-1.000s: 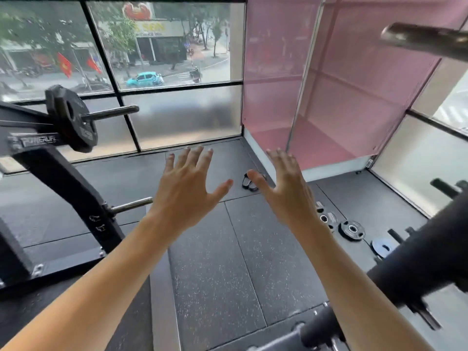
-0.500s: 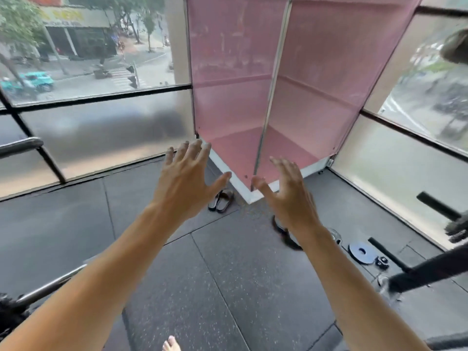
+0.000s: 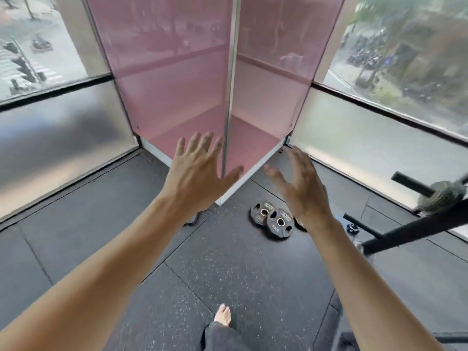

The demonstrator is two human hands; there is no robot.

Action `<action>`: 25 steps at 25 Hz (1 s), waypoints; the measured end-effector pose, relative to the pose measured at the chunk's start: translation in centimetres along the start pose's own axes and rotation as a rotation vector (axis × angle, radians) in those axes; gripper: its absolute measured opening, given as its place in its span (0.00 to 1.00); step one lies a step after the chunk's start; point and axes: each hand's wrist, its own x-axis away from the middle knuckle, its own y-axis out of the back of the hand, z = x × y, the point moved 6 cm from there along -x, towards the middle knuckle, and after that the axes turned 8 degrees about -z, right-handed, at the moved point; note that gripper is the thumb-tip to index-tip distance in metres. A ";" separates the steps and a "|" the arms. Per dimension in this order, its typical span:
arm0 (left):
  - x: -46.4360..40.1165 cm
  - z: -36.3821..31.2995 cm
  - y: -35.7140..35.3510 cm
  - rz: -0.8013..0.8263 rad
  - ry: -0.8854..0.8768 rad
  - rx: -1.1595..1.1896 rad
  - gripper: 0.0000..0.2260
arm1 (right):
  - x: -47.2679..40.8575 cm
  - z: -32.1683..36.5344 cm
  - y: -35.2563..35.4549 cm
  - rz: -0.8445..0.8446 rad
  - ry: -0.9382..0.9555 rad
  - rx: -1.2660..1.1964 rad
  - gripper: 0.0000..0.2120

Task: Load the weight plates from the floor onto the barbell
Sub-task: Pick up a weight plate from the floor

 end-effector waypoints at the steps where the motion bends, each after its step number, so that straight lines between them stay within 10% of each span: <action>1: -2.0 -0.2 -1.4 0.010 -0.026 0.003 0.44 | -1.5 -1.2 -0.7 -0.016 -0.021 0.006 0.40; 25: -41.9 -14.5 -39.9 0.373 -0.446 0.211 0.38 | -28.6 -35.3 -10.8 -0.047 -0.699 0.230 0.42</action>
